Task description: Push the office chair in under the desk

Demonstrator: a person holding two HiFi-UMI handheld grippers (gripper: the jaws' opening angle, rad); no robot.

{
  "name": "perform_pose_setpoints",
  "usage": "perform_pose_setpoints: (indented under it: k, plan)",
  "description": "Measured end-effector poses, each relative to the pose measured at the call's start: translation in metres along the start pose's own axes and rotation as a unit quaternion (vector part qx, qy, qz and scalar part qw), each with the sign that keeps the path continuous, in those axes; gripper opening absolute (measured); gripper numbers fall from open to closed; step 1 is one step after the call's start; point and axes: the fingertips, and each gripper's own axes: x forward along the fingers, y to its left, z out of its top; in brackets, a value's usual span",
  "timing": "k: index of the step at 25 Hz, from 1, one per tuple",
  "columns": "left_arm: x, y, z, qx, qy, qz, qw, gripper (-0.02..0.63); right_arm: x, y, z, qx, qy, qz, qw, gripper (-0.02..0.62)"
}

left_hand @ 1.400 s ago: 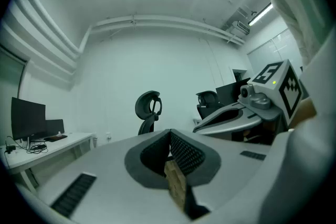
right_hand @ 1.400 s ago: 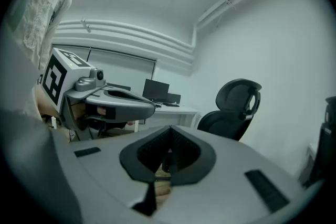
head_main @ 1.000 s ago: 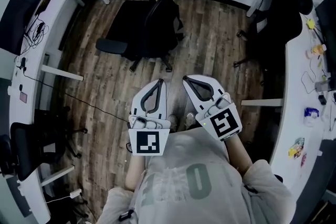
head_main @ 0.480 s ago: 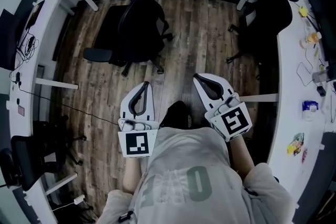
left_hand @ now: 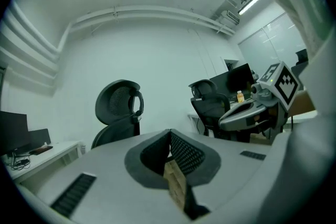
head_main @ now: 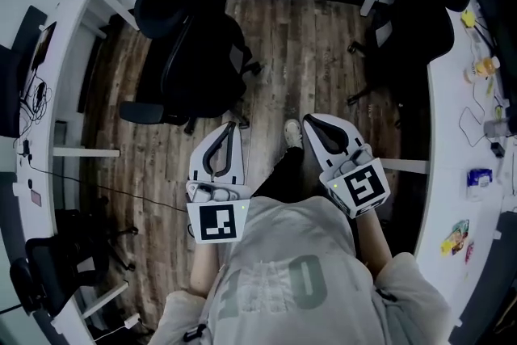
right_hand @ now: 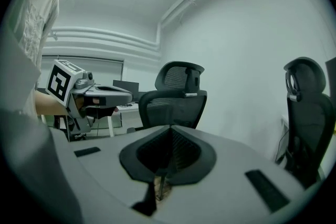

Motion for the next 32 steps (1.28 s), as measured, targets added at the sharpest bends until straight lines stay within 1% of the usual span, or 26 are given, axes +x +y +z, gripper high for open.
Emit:
perform_pose_setpoints:
  k: [1, 2, 4, 5, 8, 13, 16, 18, 21, 24, 26, 28, 32]
  plan:
    - [0.014, 0.002, 0.0, 0.003, -0.003, -0.005, 1.0, 0.015, 0.008, -0.009, 0.001, -0.003, -0.001, -0.002, 1.0, 0.02]
    - [0.03, 0.004, 0.0, 0.014, -0.005, -0.012, 0.9998, 0.015, 0.017, -0.018, 0.002, -0.006, -0.002, -0.003, 1.0, 0.02]
    - [0.065, 0.005, 0.005, 0.052, -0.009, -0.026, 0.9982, 0.015, 0.033, -0.041, 0.009, -0.008, -0.004, 0.003, 1.0, 0.02]
    - [0.083, 0.004, 0.008, 0.063, -0.01, -0.029, 0.9976, 0.015, 0.041, -0.055, 0.013, -0.007, -0.007, 0.007, 1.0, 0.02]
    - [0.136, 0.008, 0.021, 0.07, -0.018, -0.027, 0.997, 0.015, 0.074, -0.102, 0.03, -0.015, -0.016, 0.018, 1.0, 0.021]
    - [0.194, 0.03, 0.035, 0.051, -0.024, -0.002, 0.9984, 0.015, 0.143, -0.144, 0.074, -0.046, -0.05, 0.08, 0.995, 0.021]
    - [0.214, 0.048, 0.04, 0.052, -0.024, 0.024, 0.9981, 0.015, 0.18, -0.148, 0.102, -0.055, -0.079, 0.123, 0.988, 0.021]
    - [0.221, 0.06, 0.039, 0.044, -0.018, 0.038, 0.9981, 0.015, 0.197, -0.149, 0.113, -0.059, -0.094, 0.144, 0.983, 0.021]
    - [0.227, 0.067, 0.036, 0.032, 0.002, 0.064, 0.9974, 0.015, 0.214, -0.153, 0.116, -0.053, -0.1, 0.176, 0.978, 0.021]
    - [0.228, 0.071, 0.037, 0.034, 0.014, 0.1, 0.9943, 0.015, 0.23, -0.161, 0.112, -0.055, -0.096, 0.207, 0.972, 0.021]
    - [0.229, 0.077, 0.037, 0.031, 0.024, 0.135, 0.9901, 0.015, 0.244, -0.168, 0.112, -0.065, -0.098, 0.231, 0.966, 0.021]
    - [0.231, 0.085, 0.037, 0.027, 0.033, 0.173, 0.984, 0.015, 0.257, -0.173, 0.115, -0.071, -0.103, 0.26, 0.957, 0.021]
    - [0.225, 0.099, 0.046, 0.029, 0.062, 0.237, 0.9692, 0.015, 0.274, -0.177, 0.127, -0.091, -0.096, 0.327, 0.936, 0.021]
